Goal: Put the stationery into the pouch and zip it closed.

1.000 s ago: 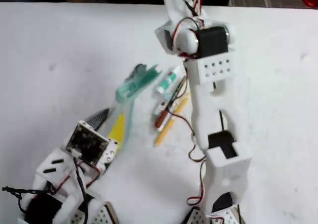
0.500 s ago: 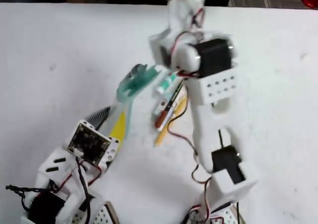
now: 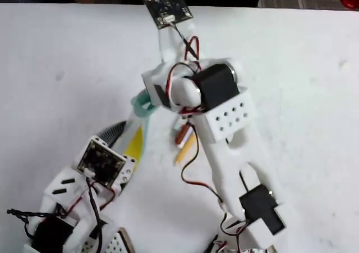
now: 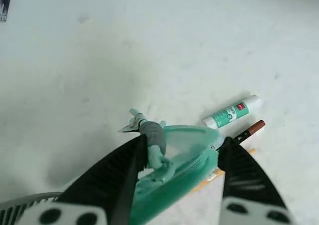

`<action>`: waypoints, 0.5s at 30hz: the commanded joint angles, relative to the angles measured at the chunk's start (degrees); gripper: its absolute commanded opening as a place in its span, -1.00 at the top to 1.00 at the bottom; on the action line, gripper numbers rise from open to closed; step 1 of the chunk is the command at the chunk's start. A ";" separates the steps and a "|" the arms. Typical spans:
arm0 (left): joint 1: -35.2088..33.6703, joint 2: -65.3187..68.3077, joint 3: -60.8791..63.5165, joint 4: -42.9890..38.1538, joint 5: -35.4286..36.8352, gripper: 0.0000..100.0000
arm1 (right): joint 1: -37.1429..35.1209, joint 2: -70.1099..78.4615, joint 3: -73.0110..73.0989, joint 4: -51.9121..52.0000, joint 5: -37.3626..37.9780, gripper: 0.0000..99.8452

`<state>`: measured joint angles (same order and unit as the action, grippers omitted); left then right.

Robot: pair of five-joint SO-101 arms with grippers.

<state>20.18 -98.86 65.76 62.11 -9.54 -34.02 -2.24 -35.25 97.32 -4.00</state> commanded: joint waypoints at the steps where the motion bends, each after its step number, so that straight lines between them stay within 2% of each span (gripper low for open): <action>1: -0.57 0.48 0.00 -1.76 0.44 0.96 | -0.22 -3.47 -0.18 1.36 -4.04 0.55; 9: -0.48 0.48 0.00 -1.67 0.44 0.96 | -5.41 -1.19 -0.18 1.27 -4.22 0.46; 15: -0.57 0.48 0.00 -1.67 0.44 0.96 | -4.18 6.11 -0.09 1.54 -1.41 0.64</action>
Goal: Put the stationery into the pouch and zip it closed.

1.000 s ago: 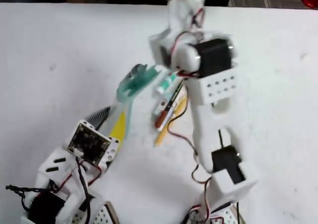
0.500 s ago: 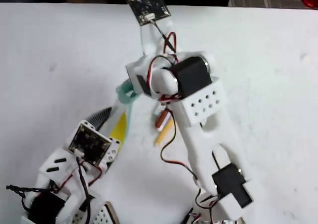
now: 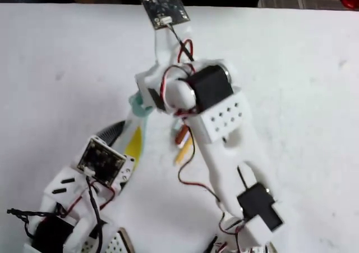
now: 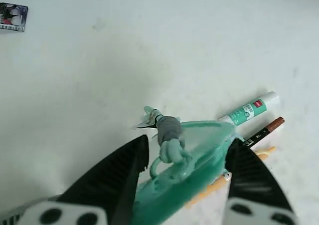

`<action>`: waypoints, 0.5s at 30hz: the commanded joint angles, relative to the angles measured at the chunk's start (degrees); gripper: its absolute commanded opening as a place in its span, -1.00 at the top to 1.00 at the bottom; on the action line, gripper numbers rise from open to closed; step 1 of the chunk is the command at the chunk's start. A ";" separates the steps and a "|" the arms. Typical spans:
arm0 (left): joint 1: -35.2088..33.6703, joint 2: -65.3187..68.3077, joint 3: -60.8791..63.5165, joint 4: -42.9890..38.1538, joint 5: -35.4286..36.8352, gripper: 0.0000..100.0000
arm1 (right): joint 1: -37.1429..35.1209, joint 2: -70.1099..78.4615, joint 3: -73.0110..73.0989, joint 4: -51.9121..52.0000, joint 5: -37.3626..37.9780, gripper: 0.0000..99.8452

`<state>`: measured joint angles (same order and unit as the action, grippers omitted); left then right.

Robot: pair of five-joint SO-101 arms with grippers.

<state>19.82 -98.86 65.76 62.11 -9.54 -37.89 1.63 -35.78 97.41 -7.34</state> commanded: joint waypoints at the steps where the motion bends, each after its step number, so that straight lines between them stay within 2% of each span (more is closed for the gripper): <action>1: -0.22 0.48 0.00 -1.67 0.44 0.96 | -0.40 2.86 0.53 1.45 2.02 0.67; 4: -0.22 0.48 0.00 -1.76 0.35 0.96 | -1.63 3.65 2.46 1.36 2.20 0.69; 7: -0.22 0.48 0.00 -1.85 0.35 0.96 | -3.38 3.74 5.54 1.36 7.47 0.74; 10: -0.22 0.48 0.00 -1.85 0.35 0.96 | -2.77 3.56 6.24 1.36 8.88 0.98; 12: -0.22 0.48 0.00 -1.93 0.35 0.96 | -2.07 3.21 5.80 1.19 8.88 0.93; 15: 0.04 0.48 -0.09 -2.20 0.35 0.95 | -1.71 3.82 1.49 1.10 9.23 0.97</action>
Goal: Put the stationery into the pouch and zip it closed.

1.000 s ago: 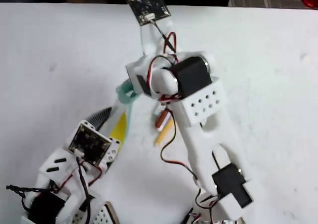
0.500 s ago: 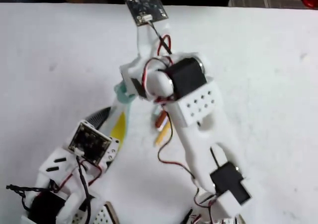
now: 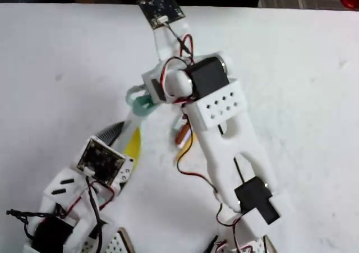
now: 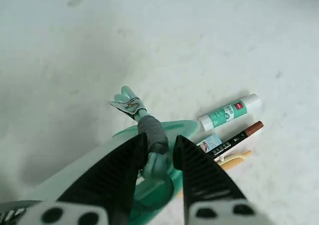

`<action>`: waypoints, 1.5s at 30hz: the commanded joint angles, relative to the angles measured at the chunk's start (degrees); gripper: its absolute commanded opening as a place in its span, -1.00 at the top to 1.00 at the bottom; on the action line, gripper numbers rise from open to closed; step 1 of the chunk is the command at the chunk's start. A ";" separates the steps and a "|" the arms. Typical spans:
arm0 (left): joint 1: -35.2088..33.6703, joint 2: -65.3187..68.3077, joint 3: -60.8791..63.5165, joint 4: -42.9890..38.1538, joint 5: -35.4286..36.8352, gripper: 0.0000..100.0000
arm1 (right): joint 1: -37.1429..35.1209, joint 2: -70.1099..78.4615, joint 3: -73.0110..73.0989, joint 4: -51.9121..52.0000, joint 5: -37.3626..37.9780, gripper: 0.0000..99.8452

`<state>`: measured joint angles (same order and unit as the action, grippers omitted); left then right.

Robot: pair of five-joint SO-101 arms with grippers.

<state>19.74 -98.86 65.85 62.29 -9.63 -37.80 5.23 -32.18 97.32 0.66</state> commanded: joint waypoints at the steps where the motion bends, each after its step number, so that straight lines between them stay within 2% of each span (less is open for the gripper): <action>1: 0.22 0.48 -0.18 -3.16 0.44 0.94 | -1.89 0.22 -4.04 1.19 1.23 0.96; 4: -0.13 0.57 -0.09 -4.57 1.23 0.74 | -2.24 0.22 -11.16 0.22 1.32 0.97; 7: -0.22 0.57 -0.09 -4.40 6.51 0.59 | -2.24 0.22 -18.20 -0.48 1.32 0.97; 16: 0.22 0.57 -0.09 -4.92 7.82 0.59 | -6.64 -1.19 -23.12 1.27 1.23 0.97; 23: 0.40 0.57 -1.14 -7.30 7.91 0.61 | -10.51 -8.48 -15.74 1.01 1.32 0.97; 25: 0.40 0.75 -0.62 -7.12 7.21 0.68 | -7.60 -10.42 -14.86 0.92 1.32 0.97; 27: 1.63 0.75 1.67 -7.74 3.34 0.75 | -2.77 -11.65 -14.86 0.84 1.32 0.97; 31: 4.62 0.57 6.33 -9.49 -1.93 0.85 | 10.51 -11.56 -14.33 1.10 1.32 0.96; 34: 2.07 0.57 6.24 -9.23 -1.85 0.86 | 23.16 -9.63 -11.60 1.10 1.41 0.96; 37: -0.92 0.57 6.33 -9.49 -1.76 0.86 | 32.04 -6.64 -4.66 0.92 2.46 0.94; 40: -2.07 0.57 6.42 -9.49 -1.76 0.87 | 35.12 -1.89 2.11 -0.84 10.29 0.83; 45: -2.07 0.57 6.77 -9.23 -1.76 0.87 | 35.47 8.04 4.75 -10.15 21.01 0.72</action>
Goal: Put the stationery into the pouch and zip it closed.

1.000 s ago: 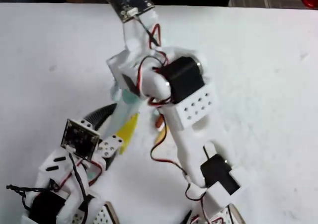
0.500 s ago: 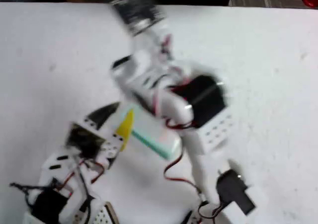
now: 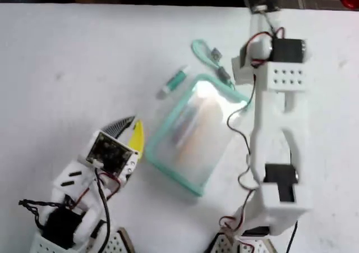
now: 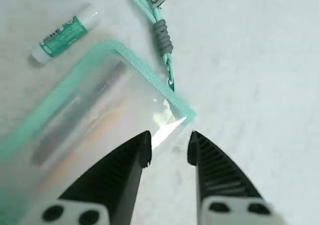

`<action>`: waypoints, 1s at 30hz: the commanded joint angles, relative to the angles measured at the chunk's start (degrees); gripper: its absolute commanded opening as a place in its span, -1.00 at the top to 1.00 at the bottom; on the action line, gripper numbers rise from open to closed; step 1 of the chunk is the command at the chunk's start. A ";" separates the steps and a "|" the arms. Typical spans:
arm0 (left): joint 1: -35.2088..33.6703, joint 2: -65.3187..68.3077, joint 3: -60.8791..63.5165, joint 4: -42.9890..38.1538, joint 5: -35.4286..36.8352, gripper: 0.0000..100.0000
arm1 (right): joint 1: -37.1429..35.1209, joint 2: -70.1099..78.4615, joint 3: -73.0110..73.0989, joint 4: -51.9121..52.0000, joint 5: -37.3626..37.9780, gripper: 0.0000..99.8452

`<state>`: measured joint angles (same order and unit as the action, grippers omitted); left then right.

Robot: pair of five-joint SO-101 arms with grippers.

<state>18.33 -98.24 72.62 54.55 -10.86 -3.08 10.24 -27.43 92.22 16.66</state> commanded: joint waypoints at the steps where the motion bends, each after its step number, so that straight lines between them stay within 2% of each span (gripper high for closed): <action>1: -0.66 -0.04 0.09 -1.41 -0.53 0.87 | 0.48 4.97 0.00 -7.25 5.89 0.72; 6: -0.66 -0.04 3.43 -4.04 -0.53 0.87 | 0.13 14.64 0.00 -17.27 8.35 0.72; 14: -0.48 -0.04 5.89 -7.38 -0.53 0.86 | -2.86 22.99 -3.34 -23.43 10.46 0.72; 24: -0.22 -0.04 6.77 -7.56 -0.53 0.86 | -4.09 37.76 -18.81 -22.81 10.29 0.72; 30: -0.13 -0.04 6.77 -7.56 -0.53 0.86 | -2.95 44.97 -29.98 -17.54 10.37 0.68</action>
<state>18.07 -97.80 79.91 48.75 -10.86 -6.95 54.46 -51.08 72.26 26.42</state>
